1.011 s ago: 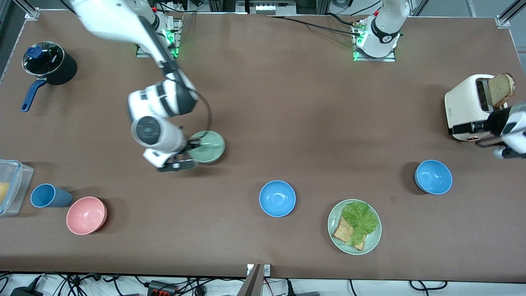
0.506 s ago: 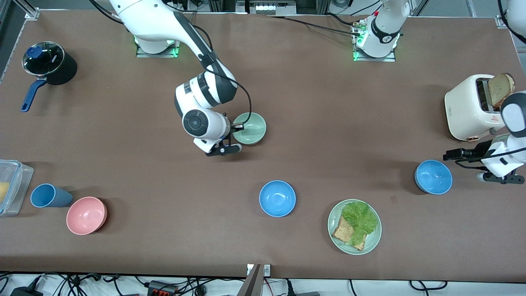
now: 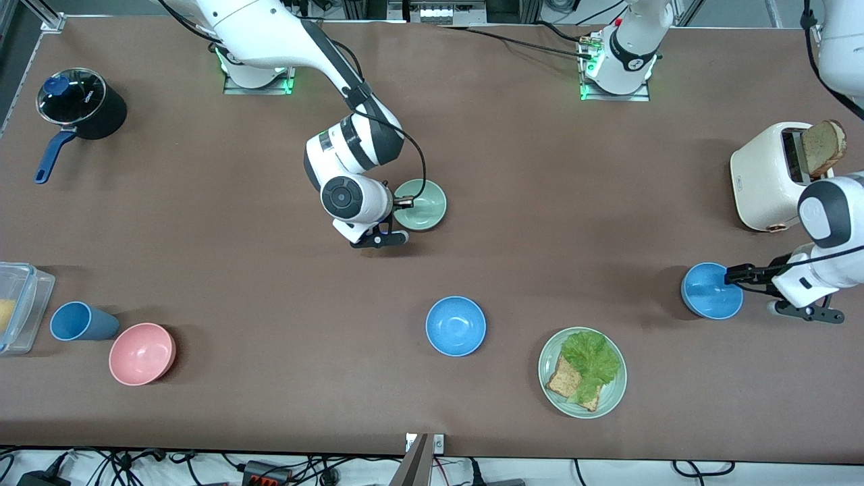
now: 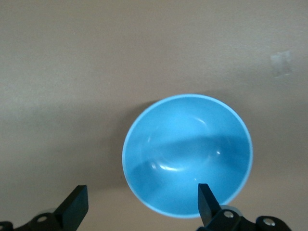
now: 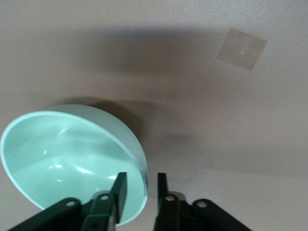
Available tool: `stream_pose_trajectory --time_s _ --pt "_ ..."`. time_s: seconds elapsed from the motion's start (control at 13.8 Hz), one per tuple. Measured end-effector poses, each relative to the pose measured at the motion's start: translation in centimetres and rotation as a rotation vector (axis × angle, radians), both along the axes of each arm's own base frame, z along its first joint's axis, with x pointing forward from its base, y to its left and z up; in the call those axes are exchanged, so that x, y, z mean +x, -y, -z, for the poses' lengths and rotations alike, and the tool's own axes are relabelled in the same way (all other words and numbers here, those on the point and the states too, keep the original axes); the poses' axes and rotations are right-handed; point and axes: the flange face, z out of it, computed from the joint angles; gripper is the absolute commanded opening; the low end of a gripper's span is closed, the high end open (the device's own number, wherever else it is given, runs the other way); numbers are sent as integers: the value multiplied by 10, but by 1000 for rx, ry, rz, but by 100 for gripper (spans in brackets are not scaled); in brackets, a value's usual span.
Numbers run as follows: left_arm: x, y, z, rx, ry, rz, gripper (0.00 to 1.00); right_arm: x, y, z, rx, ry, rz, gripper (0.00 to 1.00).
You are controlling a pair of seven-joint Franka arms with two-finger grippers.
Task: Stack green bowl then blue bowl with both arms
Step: 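Carry the green bowl to mid-table while the left gripper reaches the blue bowl, then release the green bowl and withdraw the right gripper while the left gripper grasps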
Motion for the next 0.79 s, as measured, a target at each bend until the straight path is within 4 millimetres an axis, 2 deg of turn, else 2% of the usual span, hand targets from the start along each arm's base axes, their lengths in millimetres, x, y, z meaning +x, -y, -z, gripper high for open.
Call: stream_pose_trajectory --time_s 0.14,0.36,0.51,0.65,0.72,0.79 --pt "4 -7 16 0 16 -3 98 18 4 -35 1 8 10 100" --pt "4 -20 34 0 32 -14 88 61 39 -132 -26 81 15 100" --pt "4 -21 38 -2 28 -15 77 86 75 -194 -31 147 60 100" --pt "4 -19 39 -3 29 -13 64 106 116 -230 -38 204 125 100" --pt "4 -19 39 -4 30 -12 53 115 136 -242 -46 227 157 100" --pt "4 -20 39 -5 30 -14 48 122 154 -252 -53 248 186 100"
